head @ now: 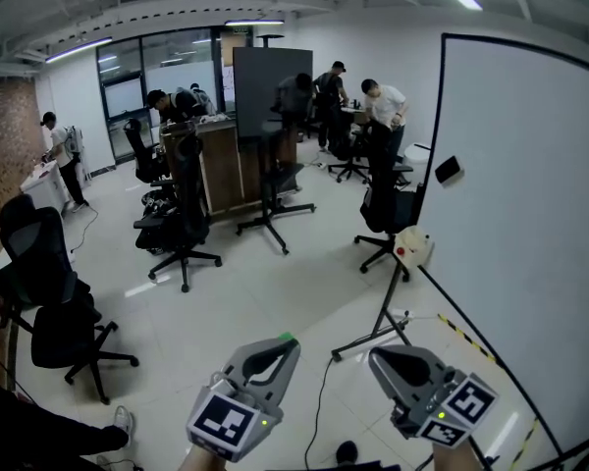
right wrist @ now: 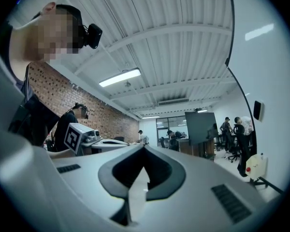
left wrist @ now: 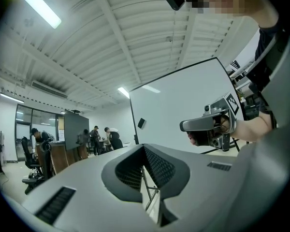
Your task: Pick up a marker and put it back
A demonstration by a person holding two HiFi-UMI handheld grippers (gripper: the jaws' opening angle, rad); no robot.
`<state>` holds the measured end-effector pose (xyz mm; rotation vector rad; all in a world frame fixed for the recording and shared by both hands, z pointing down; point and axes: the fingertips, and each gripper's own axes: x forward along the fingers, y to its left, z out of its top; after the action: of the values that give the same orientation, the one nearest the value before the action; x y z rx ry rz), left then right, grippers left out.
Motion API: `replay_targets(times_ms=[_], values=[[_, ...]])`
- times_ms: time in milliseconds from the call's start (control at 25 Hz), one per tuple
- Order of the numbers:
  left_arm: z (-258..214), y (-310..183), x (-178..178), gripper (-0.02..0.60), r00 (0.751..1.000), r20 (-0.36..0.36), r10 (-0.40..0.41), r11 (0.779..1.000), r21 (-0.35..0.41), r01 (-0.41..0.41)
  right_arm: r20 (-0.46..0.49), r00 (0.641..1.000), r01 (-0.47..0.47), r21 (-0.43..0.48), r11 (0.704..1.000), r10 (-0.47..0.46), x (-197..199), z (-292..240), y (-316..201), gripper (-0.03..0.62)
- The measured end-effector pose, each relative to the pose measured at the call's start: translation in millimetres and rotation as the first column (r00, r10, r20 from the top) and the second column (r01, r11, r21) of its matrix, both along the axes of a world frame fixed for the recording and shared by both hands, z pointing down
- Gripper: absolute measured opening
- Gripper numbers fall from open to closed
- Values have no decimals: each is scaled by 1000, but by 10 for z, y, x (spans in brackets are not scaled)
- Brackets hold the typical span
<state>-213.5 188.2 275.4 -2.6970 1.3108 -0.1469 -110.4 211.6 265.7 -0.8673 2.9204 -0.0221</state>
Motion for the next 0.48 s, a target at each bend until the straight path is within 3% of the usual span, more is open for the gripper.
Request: replay_targets(times_ms=[280,480], values=[[53,-581,294,-2,1000,9,17,1000,-18,-17,7,1000,-15,-25,1000,15,285,114,-645,18],[142,-1118,732,-2,999,23,41,999,-36,-40,6,1000,-18,-41,999,19,658,198,-1175,18]])
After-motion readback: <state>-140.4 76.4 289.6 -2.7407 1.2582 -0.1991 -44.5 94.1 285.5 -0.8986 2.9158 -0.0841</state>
